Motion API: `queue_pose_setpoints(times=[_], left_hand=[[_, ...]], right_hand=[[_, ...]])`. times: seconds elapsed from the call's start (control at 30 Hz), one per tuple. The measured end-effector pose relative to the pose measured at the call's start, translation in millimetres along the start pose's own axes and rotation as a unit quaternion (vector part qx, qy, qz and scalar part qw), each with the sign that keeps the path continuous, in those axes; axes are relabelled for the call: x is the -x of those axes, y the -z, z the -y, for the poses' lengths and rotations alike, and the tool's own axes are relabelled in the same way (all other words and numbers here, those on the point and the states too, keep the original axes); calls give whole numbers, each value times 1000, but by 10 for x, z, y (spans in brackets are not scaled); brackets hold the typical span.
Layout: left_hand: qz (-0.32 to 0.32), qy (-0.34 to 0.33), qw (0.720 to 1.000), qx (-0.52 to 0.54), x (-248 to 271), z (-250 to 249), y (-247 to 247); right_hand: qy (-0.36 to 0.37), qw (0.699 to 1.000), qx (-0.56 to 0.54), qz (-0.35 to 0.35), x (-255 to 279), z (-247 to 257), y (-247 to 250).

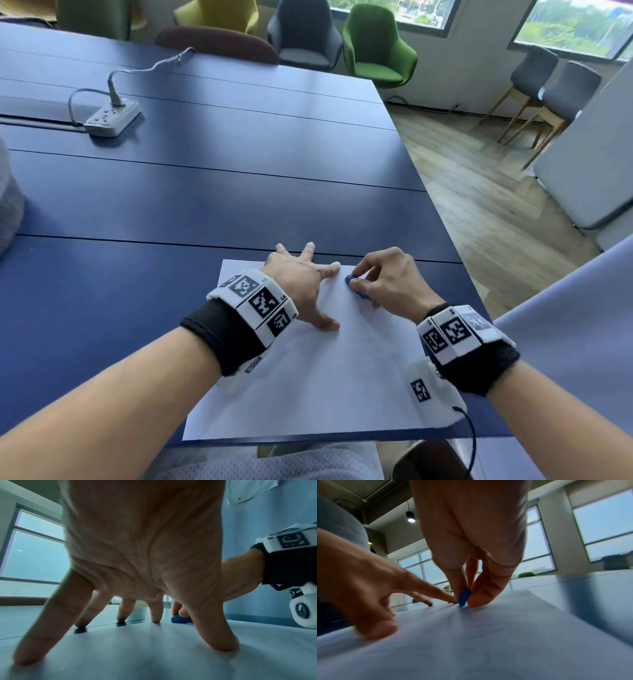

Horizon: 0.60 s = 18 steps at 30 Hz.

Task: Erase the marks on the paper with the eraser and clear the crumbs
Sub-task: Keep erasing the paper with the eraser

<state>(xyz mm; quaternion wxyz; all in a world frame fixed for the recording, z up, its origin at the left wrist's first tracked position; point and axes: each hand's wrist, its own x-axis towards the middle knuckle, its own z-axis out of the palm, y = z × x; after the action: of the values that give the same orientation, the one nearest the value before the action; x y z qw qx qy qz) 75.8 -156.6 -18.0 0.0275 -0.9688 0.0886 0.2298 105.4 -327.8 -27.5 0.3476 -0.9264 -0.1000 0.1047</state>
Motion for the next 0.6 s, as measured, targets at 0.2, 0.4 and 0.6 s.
queue_pose_setpoints(times=[0.2,0.4,0.6], left_hand=[[4,-1,1000,-5,6,-3,3],[-1,-4,1000,-16,52,-18,46],[-4,-16,1000,-27,135,-21,73]], right_hand=[[2,998,21,-61,-109,-23,-33],[15,999,43,-20,-36,86,-176],[0,997,60,-56,-65,159,-263]])
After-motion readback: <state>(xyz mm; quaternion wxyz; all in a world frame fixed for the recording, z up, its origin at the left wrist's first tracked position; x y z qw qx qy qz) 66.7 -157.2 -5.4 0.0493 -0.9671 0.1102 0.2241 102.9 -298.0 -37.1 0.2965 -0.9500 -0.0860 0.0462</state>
